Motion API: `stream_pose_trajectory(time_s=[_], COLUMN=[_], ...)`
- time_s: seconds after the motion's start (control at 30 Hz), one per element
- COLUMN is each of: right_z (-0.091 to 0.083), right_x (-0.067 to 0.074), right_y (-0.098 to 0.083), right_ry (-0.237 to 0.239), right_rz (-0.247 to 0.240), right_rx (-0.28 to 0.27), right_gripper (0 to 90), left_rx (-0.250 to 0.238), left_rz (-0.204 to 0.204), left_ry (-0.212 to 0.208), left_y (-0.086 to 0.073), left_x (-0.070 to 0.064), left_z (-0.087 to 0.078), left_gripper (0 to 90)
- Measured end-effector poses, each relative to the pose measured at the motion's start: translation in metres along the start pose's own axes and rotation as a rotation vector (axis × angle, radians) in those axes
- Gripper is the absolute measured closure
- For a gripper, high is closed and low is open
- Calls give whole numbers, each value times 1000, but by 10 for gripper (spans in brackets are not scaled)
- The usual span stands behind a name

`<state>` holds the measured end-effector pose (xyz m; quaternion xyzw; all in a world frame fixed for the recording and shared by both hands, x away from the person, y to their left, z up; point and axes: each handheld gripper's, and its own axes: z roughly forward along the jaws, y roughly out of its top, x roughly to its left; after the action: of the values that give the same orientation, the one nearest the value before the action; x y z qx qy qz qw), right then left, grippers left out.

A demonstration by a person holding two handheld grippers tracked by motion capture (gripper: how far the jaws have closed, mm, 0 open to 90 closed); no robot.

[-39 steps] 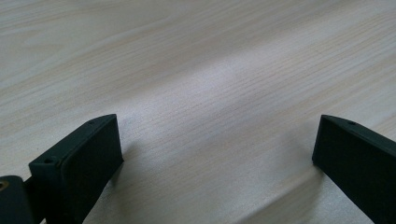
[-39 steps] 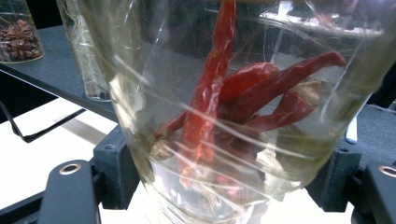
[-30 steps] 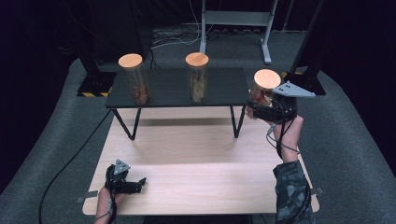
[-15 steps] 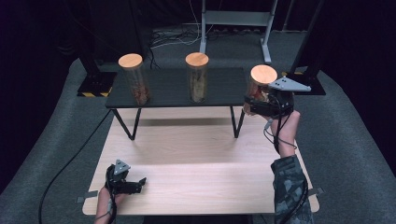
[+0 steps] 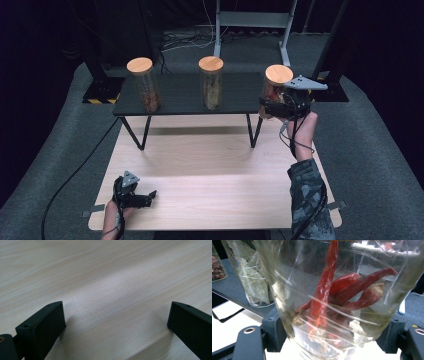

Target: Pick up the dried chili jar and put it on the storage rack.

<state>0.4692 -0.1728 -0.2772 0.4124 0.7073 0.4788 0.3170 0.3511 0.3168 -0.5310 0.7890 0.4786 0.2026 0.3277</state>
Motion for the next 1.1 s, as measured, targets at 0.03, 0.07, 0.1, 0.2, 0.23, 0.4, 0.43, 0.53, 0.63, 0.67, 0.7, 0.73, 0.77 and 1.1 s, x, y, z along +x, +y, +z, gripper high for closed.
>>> stream_pose_trajectory(time_s=[0.03,0.07,0.1,0.2,0.23,0.4,0.43,0.53,0.63,0.67,0.7,0.73,0.77,1.1], right_z=[2,3,5,8,9,15,17,21,26,28,29,31,33,44], right_x=[0,0,0,0,0,-1,-1,0,0,-1,-1,-1,-2,-4], right_y=[0,1,1,3,3,6,7,7,8,8,8,8,8,8], right_ry=[-1,-1,-1,1,1,10,9,10,10,11,13,15,15,28], right_rz=[-1,-2,-5,-5,-4,11,11,11,15,20,25,30,32,56], right_rx=[5,8,11,18,20,22,24,34,44,45,45,46,49,56], right_gripper=[242,242,242,242,242,242,242,241,242,242,242,241,242,242], left_rx=[0,0,0,0,0,0,0,0,0,0,0,0,0,0], left_rz=[0,0,0,0,0,0,0,0,0,0,0,1,1,1], left_ry=[0,0,0,0,0,-1,-1,-1,-1,0,-1,-1,-1,-2], left_y=[0,0,0,0,0,0,0,0,0,0,0,0,0,0], left_x=[0,0,0,0,0,0,0,0,0,0,0,0,0,0], left_z=[0,0,0,0,0,0,0,0,0,0,0,0,0,0], left_gripper=[7,7,6,6,6,6,6,6,6,7,6,6,7,6])
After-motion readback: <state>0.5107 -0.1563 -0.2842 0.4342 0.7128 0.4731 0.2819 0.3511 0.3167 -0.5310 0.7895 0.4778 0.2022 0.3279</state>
